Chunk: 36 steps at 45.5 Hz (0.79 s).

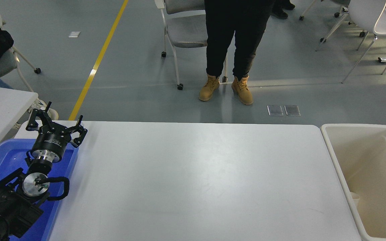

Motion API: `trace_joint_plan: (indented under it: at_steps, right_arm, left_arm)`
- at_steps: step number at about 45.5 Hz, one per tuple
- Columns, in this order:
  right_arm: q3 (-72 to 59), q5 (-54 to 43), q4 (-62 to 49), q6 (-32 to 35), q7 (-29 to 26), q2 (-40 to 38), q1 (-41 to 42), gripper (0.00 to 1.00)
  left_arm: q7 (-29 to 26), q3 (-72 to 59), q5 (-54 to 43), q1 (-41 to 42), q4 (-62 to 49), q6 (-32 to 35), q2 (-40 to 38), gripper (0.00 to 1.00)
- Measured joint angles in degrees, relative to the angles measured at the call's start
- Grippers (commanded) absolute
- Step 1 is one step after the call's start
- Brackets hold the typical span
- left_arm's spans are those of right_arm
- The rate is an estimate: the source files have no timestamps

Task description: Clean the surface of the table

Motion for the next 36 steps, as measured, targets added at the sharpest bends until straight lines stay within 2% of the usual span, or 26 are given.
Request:
trace_joint_plan:
  at_steps: [36]
  right_arm:
    - [0.07,0.01,0.19,-2.28,-0.23,7.62,-5.30,0.00]
  left_arm:
    - [0.00,0.00,0.00,0.00,0.00,0.00,0.00,1.00]
